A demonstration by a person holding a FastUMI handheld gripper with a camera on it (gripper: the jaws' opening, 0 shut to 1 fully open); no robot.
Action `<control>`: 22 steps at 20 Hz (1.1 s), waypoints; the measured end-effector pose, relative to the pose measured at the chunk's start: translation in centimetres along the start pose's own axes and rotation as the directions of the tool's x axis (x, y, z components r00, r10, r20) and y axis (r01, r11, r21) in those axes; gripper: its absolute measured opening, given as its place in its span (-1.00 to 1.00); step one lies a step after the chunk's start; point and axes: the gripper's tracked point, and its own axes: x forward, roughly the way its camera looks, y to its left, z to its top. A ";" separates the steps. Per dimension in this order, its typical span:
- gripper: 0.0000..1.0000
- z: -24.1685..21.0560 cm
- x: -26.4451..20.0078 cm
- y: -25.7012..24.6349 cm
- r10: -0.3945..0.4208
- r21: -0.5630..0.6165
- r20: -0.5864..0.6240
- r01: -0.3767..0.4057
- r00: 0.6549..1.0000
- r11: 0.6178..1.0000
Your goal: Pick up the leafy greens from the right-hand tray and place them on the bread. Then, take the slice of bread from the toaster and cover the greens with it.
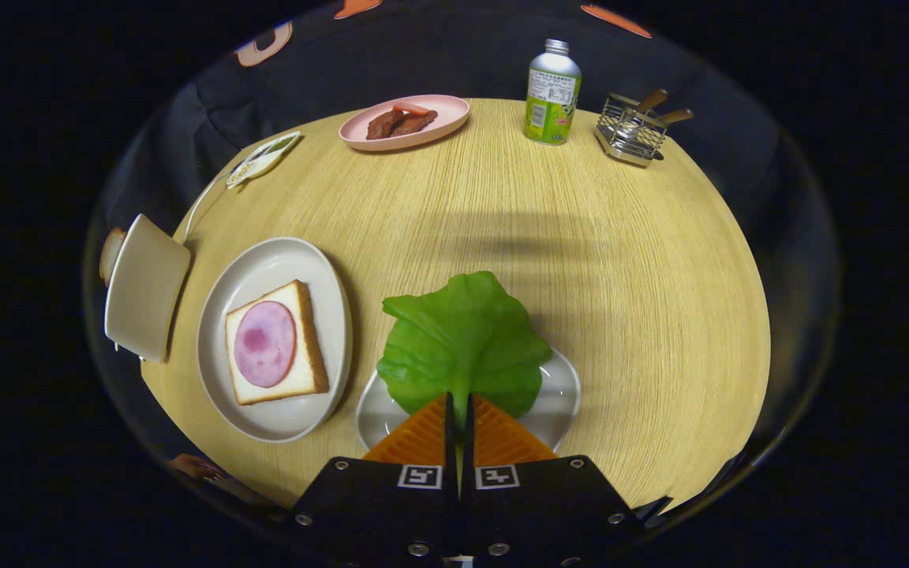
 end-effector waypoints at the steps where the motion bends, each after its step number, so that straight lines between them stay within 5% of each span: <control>1: -0.98 0.3 -0.7 0.3 0.016 0.016 0.017 -0.017 1.000 1.000; 12: -0.98 4.8 -7.2 7.1 0.126 -0.049 0.157 -0.119 0.980 0.992; 22: -0.97 4.2 -5.5 16.4 0.235 -0.228 0.055 -0.217 0.970 0.949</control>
